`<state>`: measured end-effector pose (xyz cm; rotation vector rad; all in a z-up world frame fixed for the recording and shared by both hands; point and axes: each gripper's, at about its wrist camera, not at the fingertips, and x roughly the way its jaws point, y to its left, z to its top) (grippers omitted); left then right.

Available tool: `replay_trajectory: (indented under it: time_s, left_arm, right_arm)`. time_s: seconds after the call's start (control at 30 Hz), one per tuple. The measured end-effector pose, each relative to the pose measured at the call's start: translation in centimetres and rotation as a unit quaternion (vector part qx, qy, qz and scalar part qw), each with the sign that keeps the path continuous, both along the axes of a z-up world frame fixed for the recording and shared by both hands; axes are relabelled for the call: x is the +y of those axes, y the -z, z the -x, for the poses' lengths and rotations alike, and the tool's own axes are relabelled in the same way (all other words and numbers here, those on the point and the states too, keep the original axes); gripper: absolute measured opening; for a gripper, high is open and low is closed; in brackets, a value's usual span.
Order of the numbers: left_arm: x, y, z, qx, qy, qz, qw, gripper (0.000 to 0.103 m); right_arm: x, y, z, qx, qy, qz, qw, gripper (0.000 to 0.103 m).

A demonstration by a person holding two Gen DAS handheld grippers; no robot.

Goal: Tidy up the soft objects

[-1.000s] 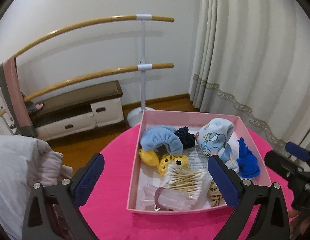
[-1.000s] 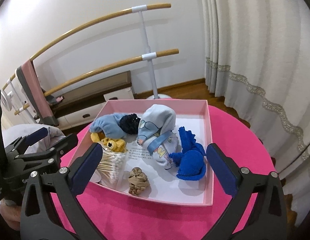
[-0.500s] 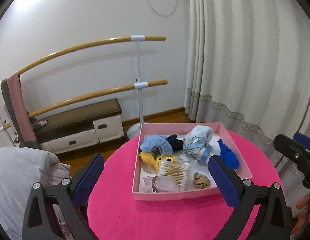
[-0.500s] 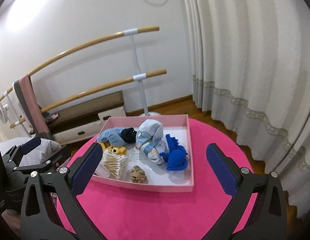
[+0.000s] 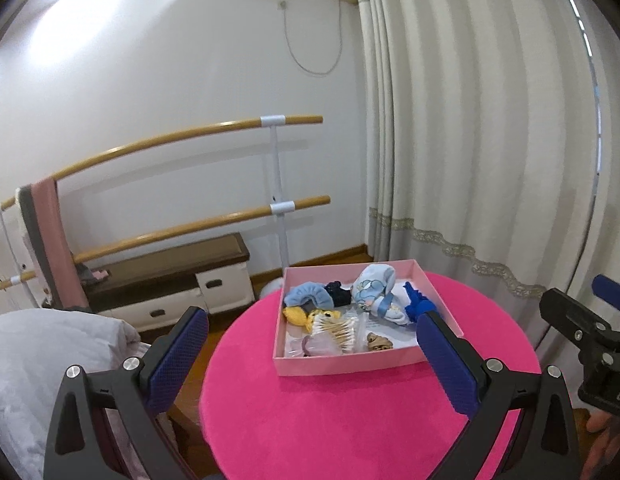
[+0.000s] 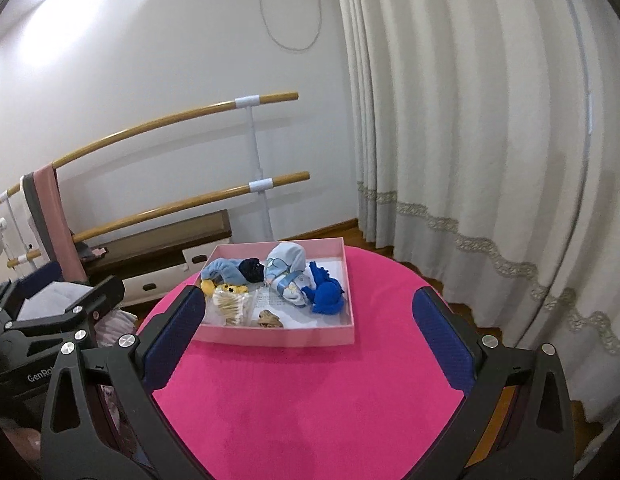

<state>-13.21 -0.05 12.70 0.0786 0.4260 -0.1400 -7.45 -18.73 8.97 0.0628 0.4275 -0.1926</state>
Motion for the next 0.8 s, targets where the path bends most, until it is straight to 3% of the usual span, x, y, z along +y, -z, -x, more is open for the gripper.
replay_trajectory:
  time_s: [0.37,0.8]
  left_arm:
    - [0.9,-0.2,6.0,-0.004,-0.008,0.012,0.9999,0.103]
    - [1.2,-0.4,6.4,0.014,0.001,0.013,0.9998,0.103]
  right_arm:
    - [1.1,-0.8,3.8,-0.023,0.001,0.019,1.0,0.103]
    - [1.3,0.2,4.2,-0.013,-0.004,0.018,1.0,0.103]
